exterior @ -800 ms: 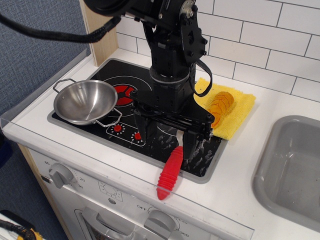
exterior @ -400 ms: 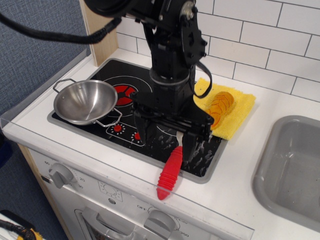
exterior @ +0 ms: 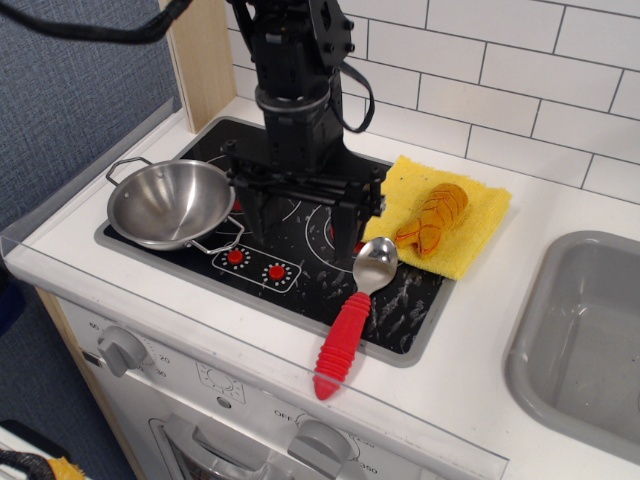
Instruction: Move the pot between the left stove burner and the top edge of stove.
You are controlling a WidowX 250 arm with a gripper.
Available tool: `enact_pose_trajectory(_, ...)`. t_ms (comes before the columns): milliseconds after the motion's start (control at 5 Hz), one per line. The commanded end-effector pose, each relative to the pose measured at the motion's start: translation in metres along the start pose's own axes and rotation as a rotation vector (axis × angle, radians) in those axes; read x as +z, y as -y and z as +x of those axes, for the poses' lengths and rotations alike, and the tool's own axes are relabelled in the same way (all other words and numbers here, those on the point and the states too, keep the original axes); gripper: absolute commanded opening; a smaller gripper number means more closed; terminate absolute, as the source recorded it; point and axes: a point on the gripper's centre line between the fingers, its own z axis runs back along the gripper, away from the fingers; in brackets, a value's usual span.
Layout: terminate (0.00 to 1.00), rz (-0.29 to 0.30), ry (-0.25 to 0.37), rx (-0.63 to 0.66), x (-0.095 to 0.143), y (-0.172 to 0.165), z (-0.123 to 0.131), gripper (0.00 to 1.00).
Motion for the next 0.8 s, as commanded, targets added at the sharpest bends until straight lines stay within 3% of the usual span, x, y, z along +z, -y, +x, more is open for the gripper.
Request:
enact_pose_trajectory(0, 0.00, 0.029, 0.062, 0.155, 0.011, -0.057, 0.030, 1.00)
enact_pose_trajectory(600, 0.00, 0.087, 0.090, 0.282, -0.002, -0.102, 0.038, 1.00)
